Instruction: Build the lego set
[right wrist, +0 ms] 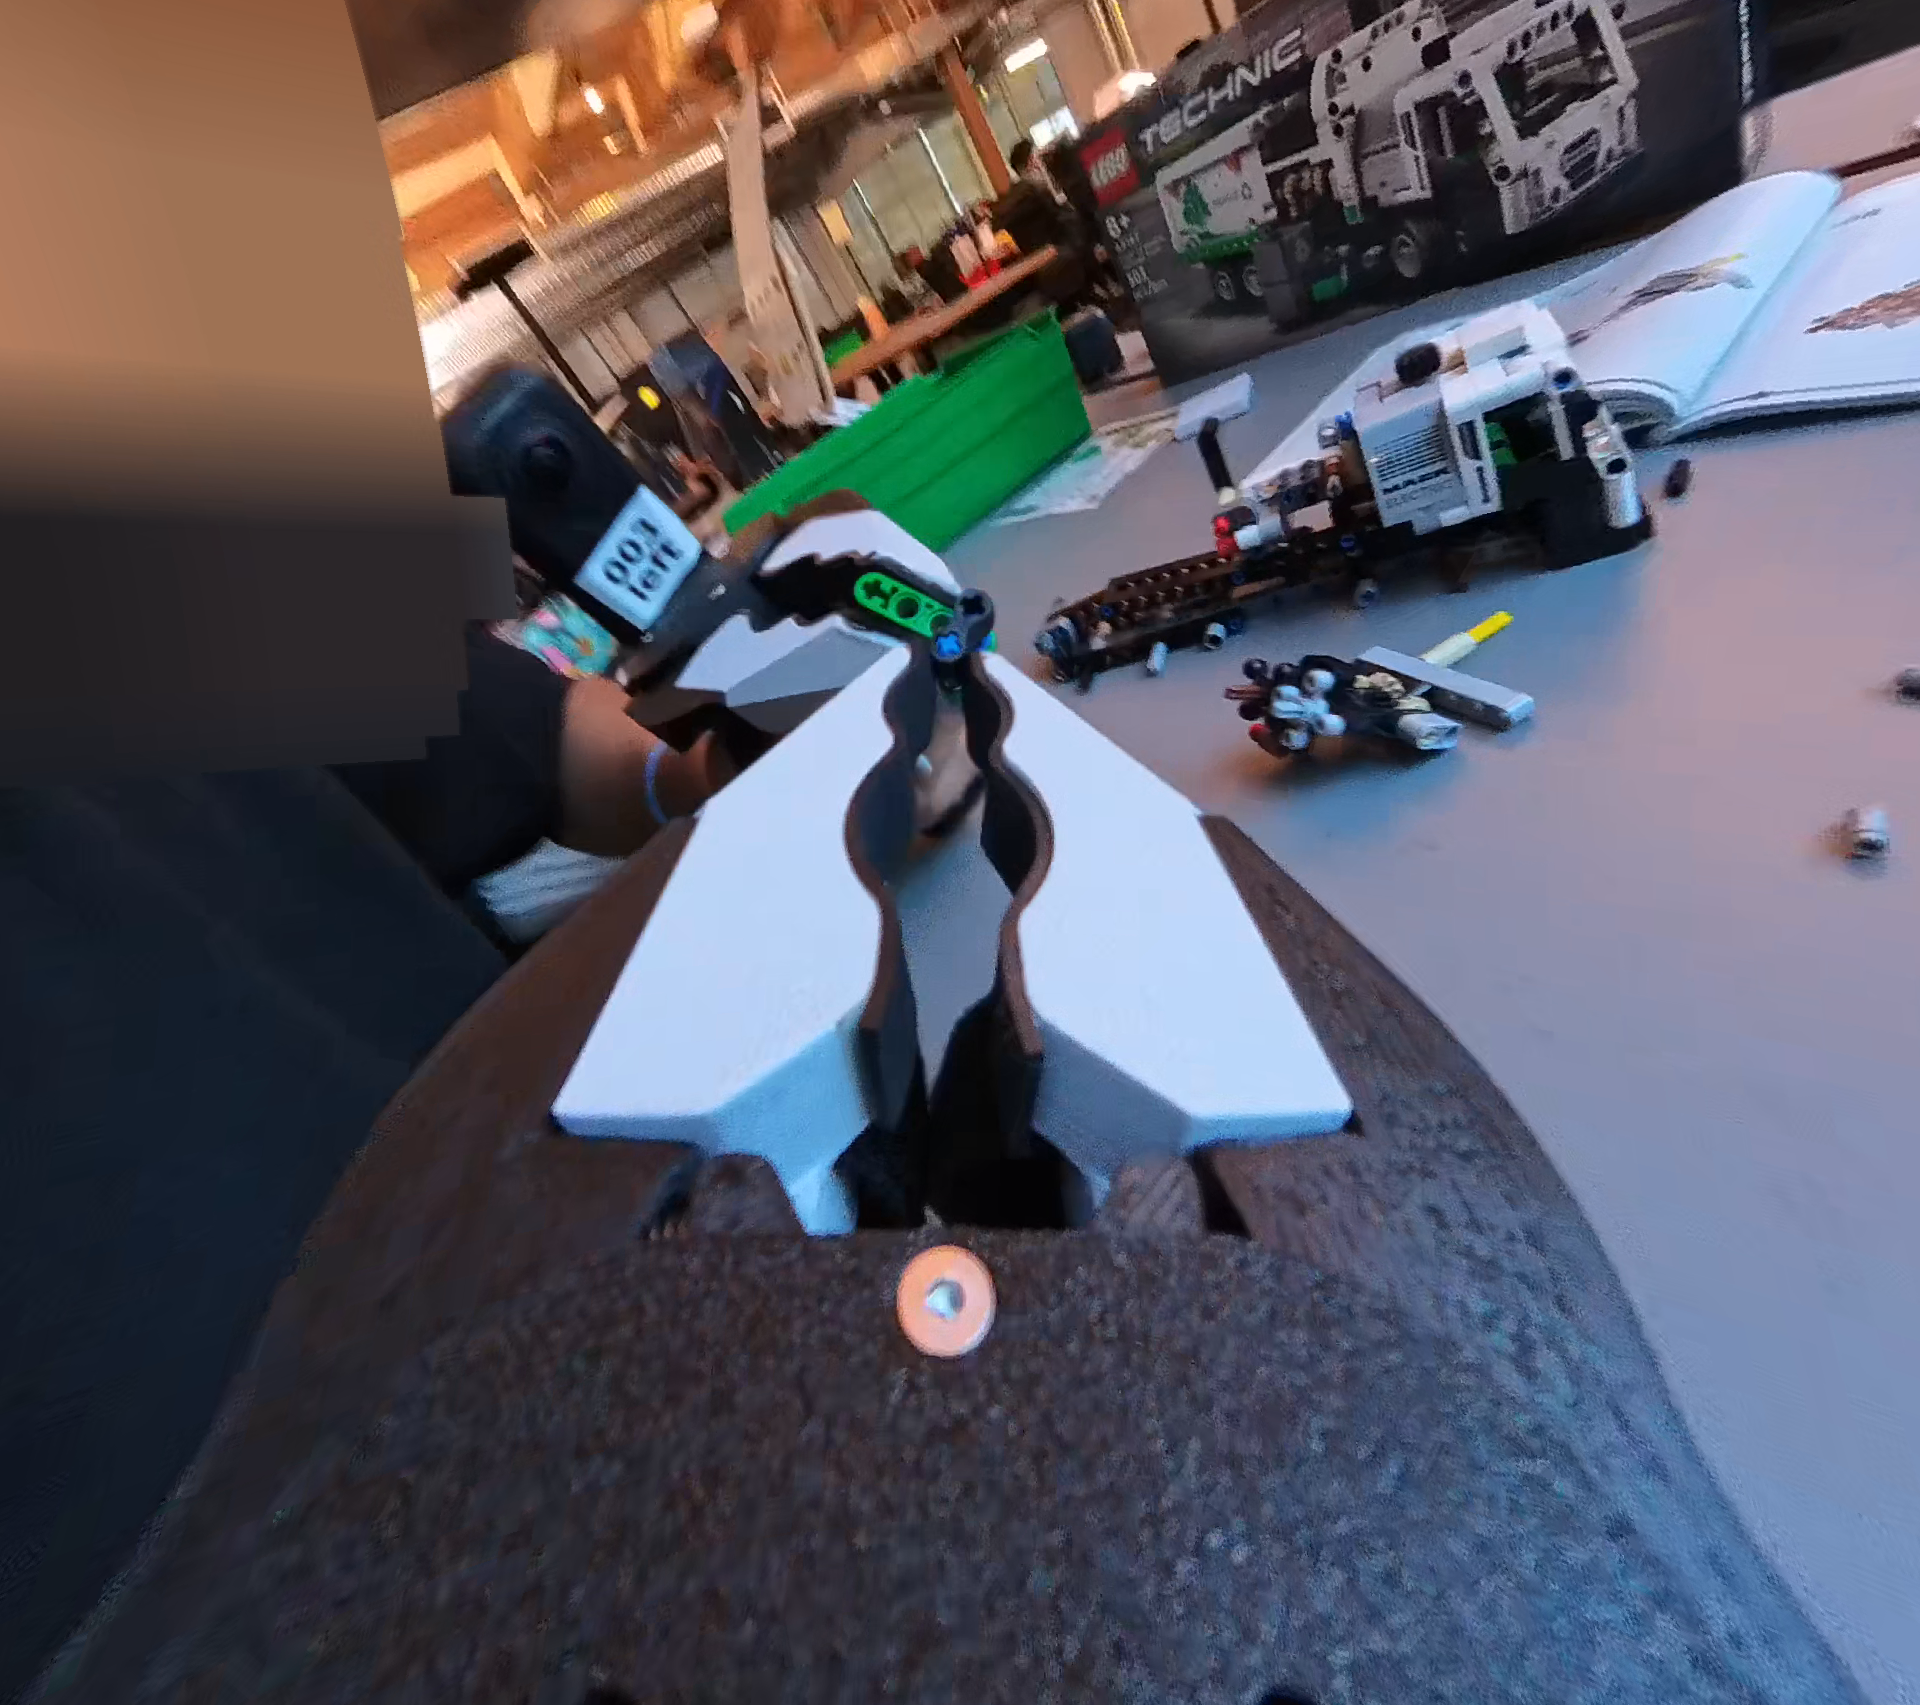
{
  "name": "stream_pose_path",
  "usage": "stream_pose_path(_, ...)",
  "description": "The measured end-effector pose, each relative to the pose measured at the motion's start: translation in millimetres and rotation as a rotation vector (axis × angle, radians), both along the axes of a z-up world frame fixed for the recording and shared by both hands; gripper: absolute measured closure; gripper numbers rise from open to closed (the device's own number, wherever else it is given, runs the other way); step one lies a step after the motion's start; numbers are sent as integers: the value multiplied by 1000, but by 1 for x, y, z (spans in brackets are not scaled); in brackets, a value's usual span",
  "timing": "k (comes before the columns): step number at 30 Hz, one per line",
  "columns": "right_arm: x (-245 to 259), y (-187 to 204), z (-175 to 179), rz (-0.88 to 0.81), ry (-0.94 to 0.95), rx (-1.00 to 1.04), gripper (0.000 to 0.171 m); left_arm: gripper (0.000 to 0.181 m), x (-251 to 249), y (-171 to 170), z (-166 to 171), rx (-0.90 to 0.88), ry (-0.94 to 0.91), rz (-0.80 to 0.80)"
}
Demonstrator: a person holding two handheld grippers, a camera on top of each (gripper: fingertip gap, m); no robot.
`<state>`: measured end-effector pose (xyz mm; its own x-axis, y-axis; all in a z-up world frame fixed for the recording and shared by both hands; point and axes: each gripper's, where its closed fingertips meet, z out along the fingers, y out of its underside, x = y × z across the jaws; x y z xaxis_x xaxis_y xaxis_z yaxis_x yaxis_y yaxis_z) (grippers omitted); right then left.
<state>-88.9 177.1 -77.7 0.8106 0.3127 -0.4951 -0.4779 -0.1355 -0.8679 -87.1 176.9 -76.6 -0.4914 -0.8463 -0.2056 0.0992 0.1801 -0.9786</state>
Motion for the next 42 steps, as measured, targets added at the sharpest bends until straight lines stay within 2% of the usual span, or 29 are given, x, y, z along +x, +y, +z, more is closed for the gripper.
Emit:
stream_pose_path(4, -7, 5, -6, 21, 121, 7, 168, 177, 0, -3, 8, -68, -1, -5)
stream_pose_path(6, -18, 10, -8, 7, 50, 5, 171, 178, -2, -12, 13, -52, -38, -16)
stream_pose_path(8, -16, 9, -4, 17, 63, 10, 171, 178, -3, -9, 18, 5, -85, 0)
stream_pose_path(10, -1, 10, -15, -24, 12, -37, 171, 177, 1, -1, 8, -9, -32, 7)
stream_pose_path(14, 9, 9, -12, 5, 15, -28, 171, 176, 0, -5, 3, 11, -19, -29)
stream_pose_path(19, 8, 11, -14, 37, 1, -61, 171, 176, 0, 10, 10, -87, -12, -38)
stream_pose_path(26, 20, 12, -70, 84, -445, -383, 169, 176, 3, 38, 14, -312, 60, -97)
stream_pose_path(30, 16, 6, -96, 210, -587, -489, 167, 176, 2, 39, 14, -303, 53, -114)
stream_pose_path(33, 13, 6, -97, 270, -545, -479, 167, 176, 1, 40, 15, -308, 44, -131)
stream_pose_path(39, 22, 6, -92, 250, -522, -445, 151, 176, -3, 41, 19, -311, 12, -170)
stream_pose_path(42, 17, 10, -59, 229, -388, -300, 150, 176, -6, 38, 18, -275, -12, -176)
